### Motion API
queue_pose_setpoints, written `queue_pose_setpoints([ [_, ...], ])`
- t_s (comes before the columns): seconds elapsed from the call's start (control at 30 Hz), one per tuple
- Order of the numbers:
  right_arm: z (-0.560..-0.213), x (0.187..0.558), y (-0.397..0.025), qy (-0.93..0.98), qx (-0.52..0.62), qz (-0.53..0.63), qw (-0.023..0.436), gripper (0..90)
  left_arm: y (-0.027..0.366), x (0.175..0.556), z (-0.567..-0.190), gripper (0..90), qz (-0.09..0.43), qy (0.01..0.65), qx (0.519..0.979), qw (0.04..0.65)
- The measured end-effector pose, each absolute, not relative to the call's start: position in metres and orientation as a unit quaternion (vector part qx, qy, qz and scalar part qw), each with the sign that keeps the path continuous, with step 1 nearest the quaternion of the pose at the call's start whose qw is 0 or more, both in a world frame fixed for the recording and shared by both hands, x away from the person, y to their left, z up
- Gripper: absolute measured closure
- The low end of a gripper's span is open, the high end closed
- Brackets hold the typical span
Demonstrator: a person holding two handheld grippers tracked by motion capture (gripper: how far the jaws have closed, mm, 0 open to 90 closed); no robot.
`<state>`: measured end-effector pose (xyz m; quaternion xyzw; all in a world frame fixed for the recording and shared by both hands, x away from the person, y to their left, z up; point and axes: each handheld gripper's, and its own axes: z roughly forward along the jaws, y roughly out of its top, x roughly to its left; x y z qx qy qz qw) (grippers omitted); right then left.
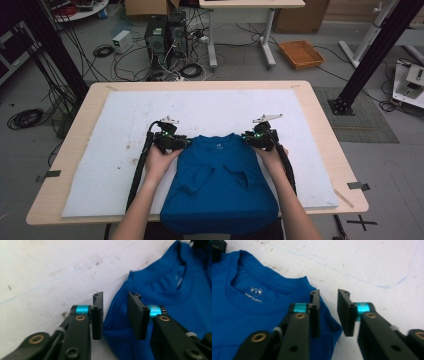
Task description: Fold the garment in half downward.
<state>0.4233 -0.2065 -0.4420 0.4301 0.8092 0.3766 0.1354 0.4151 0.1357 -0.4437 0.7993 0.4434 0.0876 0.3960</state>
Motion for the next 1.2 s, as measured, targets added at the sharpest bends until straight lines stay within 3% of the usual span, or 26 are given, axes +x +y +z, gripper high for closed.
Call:
queue_pose_setpoints([
  [0.07, -0.446, 0.424, -0.204, 0.817, 0.427, 0.364, 0.129, 70.2, 0.134, 0.414, -0.443, 67.8, 0.096, 0.442, 0.804, 0.387],
  [0.1, -0.445, 0.423, -0.202, 0.82, 0.423, 0.359, 0.138, 76.7, 0.133, 0.412, -0.442, 76.8, 0.103, 0.438, 0.807, 0.382],
  [0.13, -0.445, 0.423, -0.202, 0.82, 0.423, 0.359, 0.138, 76.7, 0.131, 0.411, -0.442, 76.8, 0.113, 0.435, 0.81, 0.376],
  [0.23, -0.444, 0.422, -0.201, 0.828, 0.41, 0.358, 0.134, 87.7, 0.126, 0.406, -0.442, 87.4, 0.125, 0.42, 0.82, 0.368],
  [0.6, -0.435, 0.438, -0.208, 0.799, 0.425, 0.408, 0.122, 89.1, 0.136, 0.428, -0.427, 88.5, 0.131, 0.431, 0.802, 0.392],
  [0.77, -0.419, 0.455, -0.206, 0.786, 0.431, 0.42, 0.142, 89.0, 0.137, 0.447, -0.413, 88.4, 0.141, 0.427, 0.797, 0.403],
  [0.9, -0.412, 0.461, -0.208, 0.773, 0.44, 0.431, 0.149, 89.0, 0.144, 0.457, -0.403, 88.4, 0.143, 0.444, 0.767, 0.44],
  [1.2, -0.397, 0.45, -0.214, 0.766, 0.429, 0.452, 0.157, 88.9, 0.145, 0.443, -0.383, 88.4, 0.16, 0.401, 0.782, 0.449],
])
